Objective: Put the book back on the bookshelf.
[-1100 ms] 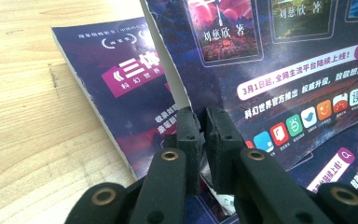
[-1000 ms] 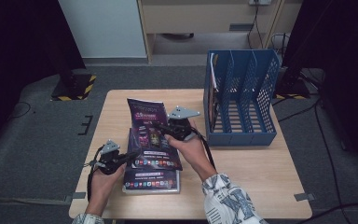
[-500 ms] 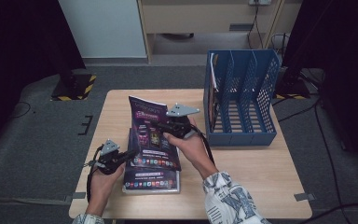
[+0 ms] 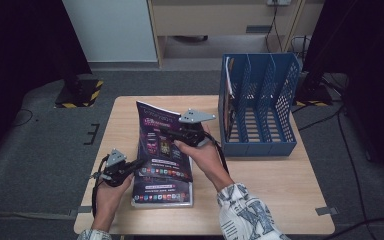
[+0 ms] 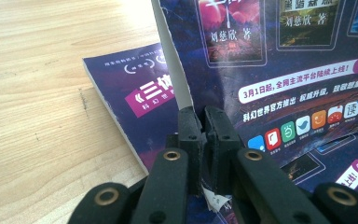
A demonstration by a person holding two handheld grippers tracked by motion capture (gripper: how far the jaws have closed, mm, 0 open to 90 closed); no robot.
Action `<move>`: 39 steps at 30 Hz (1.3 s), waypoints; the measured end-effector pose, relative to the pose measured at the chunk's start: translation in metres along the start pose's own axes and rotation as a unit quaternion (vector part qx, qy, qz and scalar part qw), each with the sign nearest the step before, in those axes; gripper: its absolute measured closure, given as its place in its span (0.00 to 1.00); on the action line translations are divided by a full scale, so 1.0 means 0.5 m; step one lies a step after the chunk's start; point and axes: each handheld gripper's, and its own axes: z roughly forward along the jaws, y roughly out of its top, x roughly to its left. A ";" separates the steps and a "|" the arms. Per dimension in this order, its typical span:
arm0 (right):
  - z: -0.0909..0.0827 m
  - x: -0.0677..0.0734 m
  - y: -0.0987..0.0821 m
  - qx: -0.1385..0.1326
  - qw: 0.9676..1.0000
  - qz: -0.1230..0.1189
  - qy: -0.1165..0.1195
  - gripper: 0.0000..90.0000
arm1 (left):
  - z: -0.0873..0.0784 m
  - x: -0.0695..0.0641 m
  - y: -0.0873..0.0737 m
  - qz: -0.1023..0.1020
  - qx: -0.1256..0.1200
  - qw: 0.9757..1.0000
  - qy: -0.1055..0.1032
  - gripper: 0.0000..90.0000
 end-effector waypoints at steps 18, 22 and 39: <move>-0.009 -0.006 0.015 -0.008 1.000 0.006 0.005 0.84 | -0.005 -0.001 0.002 0.003 -0.014 1.000 0.006 0.95; -0.011 -0.006 0.022 -0.013 1.000 0.008 0.006 0.84 | -0.006 -0.001 0.002 0.003 -0.017 1.000 0.006 0.95; -0.021 -0.011 0.035 -0.023 0.999 0.018 0.016 0.88 | -0.013 -0.005 0.006 0.011 -0.031 0.999 0.013 0.96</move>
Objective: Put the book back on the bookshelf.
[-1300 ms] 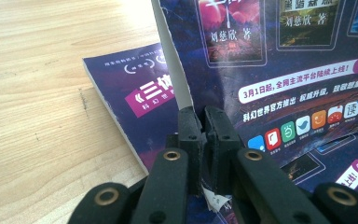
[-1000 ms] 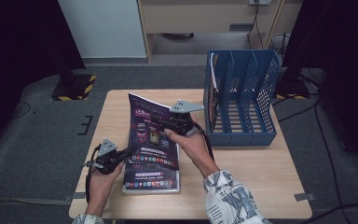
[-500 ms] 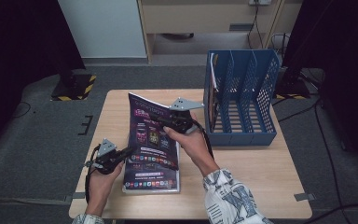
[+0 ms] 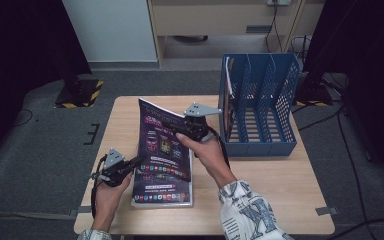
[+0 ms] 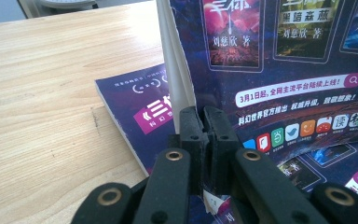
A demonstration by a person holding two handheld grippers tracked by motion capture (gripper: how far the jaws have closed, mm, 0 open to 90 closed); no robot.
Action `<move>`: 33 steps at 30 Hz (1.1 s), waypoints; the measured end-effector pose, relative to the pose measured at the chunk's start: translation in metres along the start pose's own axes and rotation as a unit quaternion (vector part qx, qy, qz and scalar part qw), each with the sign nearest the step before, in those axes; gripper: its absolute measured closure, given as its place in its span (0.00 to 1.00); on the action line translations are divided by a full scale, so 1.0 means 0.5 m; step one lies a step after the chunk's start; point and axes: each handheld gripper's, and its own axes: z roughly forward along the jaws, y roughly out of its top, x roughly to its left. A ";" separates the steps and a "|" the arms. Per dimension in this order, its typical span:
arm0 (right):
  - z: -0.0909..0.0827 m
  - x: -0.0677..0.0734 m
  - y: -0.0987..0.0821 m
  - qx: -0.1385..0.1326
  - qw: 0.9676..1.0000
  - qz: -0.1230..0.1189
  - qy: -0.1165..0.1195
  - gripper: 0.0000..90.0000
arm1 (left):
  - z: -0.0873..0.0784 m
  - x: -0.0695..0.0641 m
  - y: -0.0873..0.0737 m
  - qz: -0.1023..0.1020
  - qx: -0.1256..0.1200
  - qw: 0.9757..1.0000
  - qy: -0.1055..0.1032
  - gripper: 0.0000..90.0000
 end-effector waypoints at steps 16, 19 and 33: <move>-0.004 -0.004 0.010 0.003 1.000 0.004 -0.006 0.91 | 0.000 -0.001 0.001 0.001 -0.002 1.000 0.001 0.96; -0.004 -0.001 0.011 0.004 1.000 -0.002 -0.010 0.93 | 0.000 -0.001 0.000 -0.001 -0.001 1.000 0.002 0.96; -0.013 0.018 0.032 -0.014 0.999 -0.031 -0.004 0.93 | 0.005 0.025 -0.014 -0.055 -0.010 0.997 0.053 0.30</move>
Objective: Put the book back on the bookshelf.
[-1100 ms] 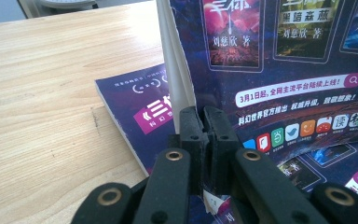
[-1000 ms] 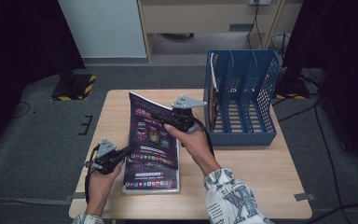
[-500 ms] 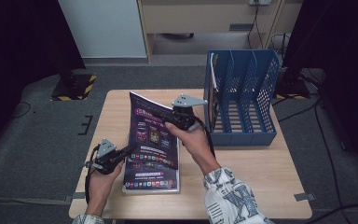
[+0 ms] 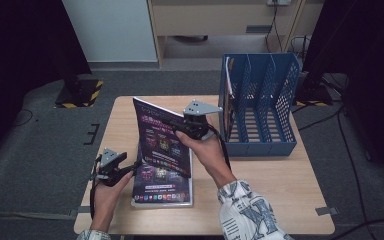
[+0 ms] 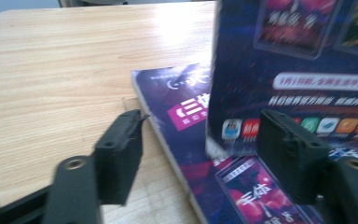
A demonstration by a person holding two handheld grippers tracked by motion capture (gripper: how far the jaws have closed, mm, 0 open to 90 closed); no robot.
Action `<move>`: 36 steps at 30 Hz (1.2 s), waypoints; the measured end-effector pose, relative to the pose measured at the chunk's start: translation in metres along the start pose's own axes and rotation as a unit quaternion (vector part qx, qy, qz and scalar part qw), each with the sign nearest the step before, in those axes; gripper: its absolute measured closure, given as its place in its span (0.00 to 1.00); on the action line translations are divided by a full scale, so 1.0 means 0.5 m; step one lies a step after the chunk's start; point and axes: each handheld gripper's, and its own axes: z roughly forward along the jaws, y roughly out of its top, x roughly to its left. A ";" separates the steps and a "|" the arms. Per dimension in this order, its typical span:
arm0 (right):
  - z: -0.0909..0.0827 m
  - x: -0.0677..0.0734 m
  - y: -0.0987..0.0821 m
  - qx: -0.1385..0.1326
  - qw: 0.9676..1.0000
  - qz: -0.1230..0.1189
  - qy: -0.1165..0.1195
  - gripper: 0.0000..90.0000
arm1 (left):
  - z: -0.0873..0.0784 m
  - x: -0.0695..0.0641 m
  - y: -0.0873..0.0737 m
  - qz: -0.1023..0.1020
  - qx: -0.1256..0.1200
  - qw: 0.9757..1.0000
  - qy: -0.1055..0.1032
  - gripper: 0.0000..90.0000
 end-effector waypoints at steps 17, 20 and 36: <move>-0.031 -0.013 0.023 -0.012 0.998 -0.022 -0.053 0.93 | 0.014 0.022 -0.017 -0.020 0.040 0.999 0.021 0.06; -0.038 -0.019 0.024 -0.018 0.998 -0.018 -0.054 0.93 | 0.012 0.022 -0.017 -0.016 0.041 0.999 0.021 0.06; -0.080 -0.038 0.024 -0.025 0.998 -0.015 -0.062 0.93 | 0.009 0.037 -0.024 -0.007 0.047 0.998 0.032 0.04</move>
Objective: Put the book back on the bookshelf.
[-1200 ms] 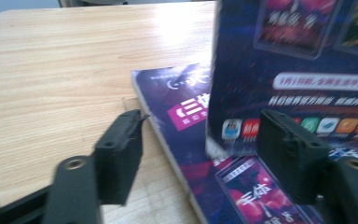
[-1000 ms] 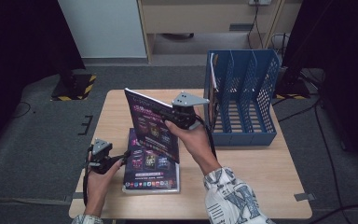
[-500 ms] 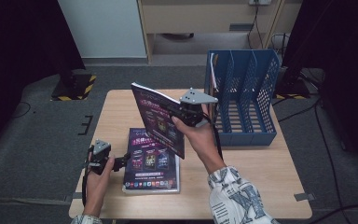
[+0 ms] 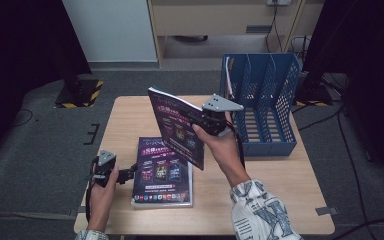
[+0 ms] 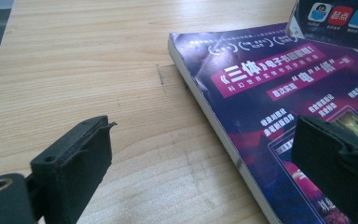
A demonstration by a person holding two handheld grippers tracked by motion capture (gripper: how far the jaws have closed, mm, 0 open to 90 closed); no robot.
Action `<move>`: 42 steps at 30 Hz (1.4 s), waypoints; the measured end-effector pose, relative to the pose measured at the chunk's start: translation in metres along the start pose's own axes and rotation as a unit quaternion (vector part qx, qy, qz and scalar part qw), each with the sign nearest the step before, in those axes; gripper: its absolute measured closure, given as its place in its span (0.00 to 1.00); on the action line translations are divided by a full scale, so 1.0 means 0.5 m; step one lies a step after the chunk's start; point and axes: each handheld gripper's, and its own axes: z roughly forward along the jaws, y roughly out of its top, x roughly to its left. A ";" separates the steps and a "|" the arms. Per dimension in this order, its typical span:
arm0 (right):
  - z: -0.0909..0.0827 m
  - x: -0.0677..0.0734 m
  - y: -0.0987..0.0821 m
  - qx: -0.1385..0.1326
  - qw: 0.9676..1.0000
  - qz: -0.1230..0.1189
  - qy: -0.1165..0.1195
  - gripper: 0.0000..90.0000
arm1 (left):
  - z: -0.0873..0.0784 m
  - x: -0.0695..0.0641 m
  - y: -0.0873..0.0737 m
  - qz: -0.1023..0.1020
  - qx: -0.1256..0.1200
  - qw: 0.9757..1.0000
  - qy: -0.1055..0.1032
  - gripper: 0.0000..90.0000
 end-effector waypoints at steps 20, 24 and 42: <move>-0.066 -0.019 -0.013 -0.008 1.000 0.003 -0.004 0.93 | -0.004 0.013 -0.006 -0.013 0.010 1.000 0.011 0.04; -0.089 -0.027 -0.020 -0.011 1.000 0.010 -0.007 0.93 | -0.004 0.012 -0.007 -0.010 0.014 1.000 0.012 0.04; -0.159 -0.059 -0.050 -0.012 0.999 0.021 -0.029 0.93 | -0.002 0.012 -0.008 -0.006 0.019 1.000 0.016 0.05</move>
